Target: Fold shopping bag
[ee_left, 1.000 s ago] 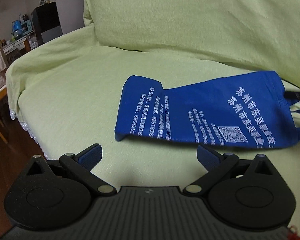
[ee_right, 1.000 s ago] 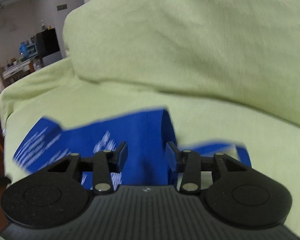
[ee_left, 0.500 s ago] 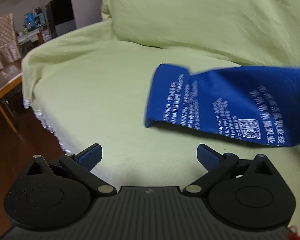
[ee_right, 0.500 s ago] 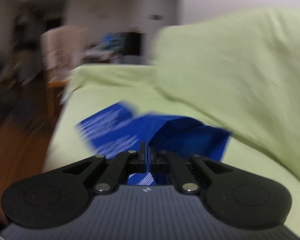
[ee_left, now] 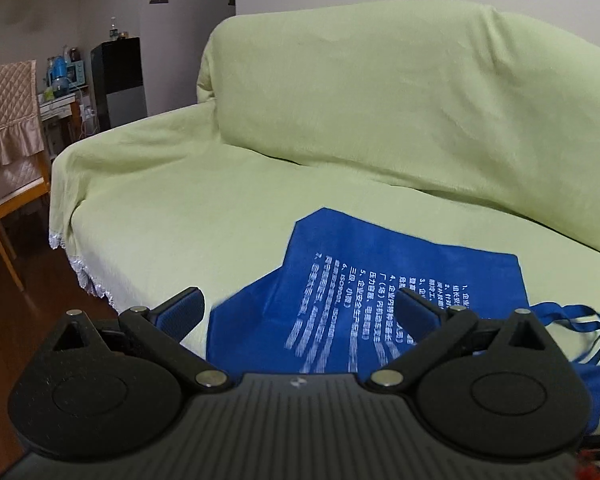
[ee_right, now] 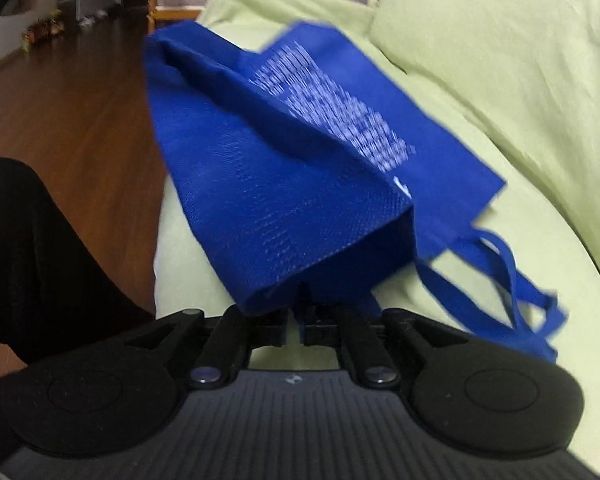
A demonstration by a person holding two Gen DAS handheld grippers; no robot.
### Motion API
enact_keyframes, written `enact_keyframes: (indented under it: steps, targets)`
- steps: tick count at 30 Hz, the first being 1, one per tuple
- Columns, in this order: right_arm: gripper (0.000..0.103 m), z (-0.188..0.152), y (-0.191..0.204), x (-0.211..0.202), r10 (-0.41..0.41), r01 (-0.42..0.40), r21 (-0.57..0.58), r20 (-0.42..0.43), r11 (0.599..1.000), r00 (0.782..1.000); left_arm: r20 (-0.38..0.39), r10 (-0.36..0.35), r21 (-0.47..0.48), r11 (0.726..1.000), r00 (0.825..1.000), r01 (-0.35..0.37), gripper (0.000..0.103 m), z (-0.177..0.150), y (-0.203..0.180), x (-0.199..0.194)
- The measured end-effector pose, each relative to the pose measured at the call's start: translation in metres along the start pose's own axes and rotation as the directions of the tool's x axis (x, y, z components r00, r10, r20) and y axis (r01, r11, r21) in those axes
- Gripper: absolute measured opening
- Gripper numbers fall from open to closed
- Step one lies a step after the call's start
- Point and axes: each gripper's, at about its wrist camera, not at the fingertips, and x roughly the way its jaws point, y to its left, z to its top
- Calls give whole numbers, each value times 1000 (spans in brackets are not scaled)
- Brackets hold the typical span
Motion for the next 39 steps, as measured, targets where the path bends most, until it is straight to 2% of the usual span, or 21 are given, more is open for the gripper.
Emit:
enact_keyframes:
  steps: [2,4,6,8,9,11,13,15,18,19,20,21,24,27,28,30,31,32,33,36,39]
  targets:
    - [14,1,-5,-5,-32,33,30,-13,999,999,-70,0,16,1000,998,1,101,-3,-5,25]
    - [40,-2,-9,-15,-61,61,85,-11,995,998,-157,26,52,998,987,-18,101,-18,-13,54]
    - [51,-7,-17,-27,-89,90,169,-14,982,996,-231,53,83,996,971,-34,100,-35,-21,75]
    - [54,-11,-30,-32,-69,75,329,-30,941,997,-264,46,79,997,963,-26,99,-51,-23,81]
    - [57,-15,-38,-38,-37,46,440,-29,897,999,-277,41,73,997,960,-21,99,-58,-24,83]
    - [74,-25,-53,-46,42,-31,666,0,746,999,-270,23,58,998,963,-7,99,-63,-22,77]
    - [91,-33,-57,-46,99,-111,835,69,538,993,-259,19,56,998,966,-5,99,-62,-19,72]
    - [102,-43,-55,-34,139,-184,923,144,338,980,-251,21,60,998,968,-6,99,-59,-17,68]
    - [102,-50,-54,-12,144,-238,966,223,102,964,-245,27,75,997,969,-9,99,-54,-16,66]
    - [102,-53,-54,-7,143,-257,966,250,34,958,-243,29,80,997,970,-10,99,-53,-16,65]
    - [102,-56,-55,-3,143,-289,957,287,-7,947,-241,31,85,996,970,-10,99,-51,-15,65]
    - [102,-57,-53,-3,129,-310,950,311,-24,942,-238,33,89,996,971,-11,99,-49,-15,64]
    - [102,-60,-55,-10,53,-339,941,339,-19,939,-232,38,104,994,972,-14,99,-45,-14,62]
    - [102,-63,-61,-12,-10,-399,913,400,-81,917,-211,58,132,991,976,-31,99,-31,-13,68]
    - [102,-59,-62,-9,-5,-394,916,394,-78,919,-205,64,141,989,977,-35,99,-25,-12,73]
    - [102,-43,-65,6,32,-261,965,261,-2,965,-198,75,167,985,977,-42,99,-11,-12,85]
    - [101,-36,-66,13,46,-198,979,196,37,979,-193,83,186,981,978,-47,99,-4,-14,91]
    - [99,-30,-67,18,42,-181,982,178,62,983,-188,94,210,976,978,-54,99,4,-16,98]
    - [90,-24,-68,24,38,-163,983,160,87,986,-183,104,237,970,978,-59,99,12,-18,105]
    - [42,-4,-74,46,79,-105,980,92,172,993,-176,121,311,948,977,-62,99,37,-29,132]
    - [30,12,-80,60,91,-49,966,26,254,995,-181,149,390,918,972,-68,100,55,-44,170]
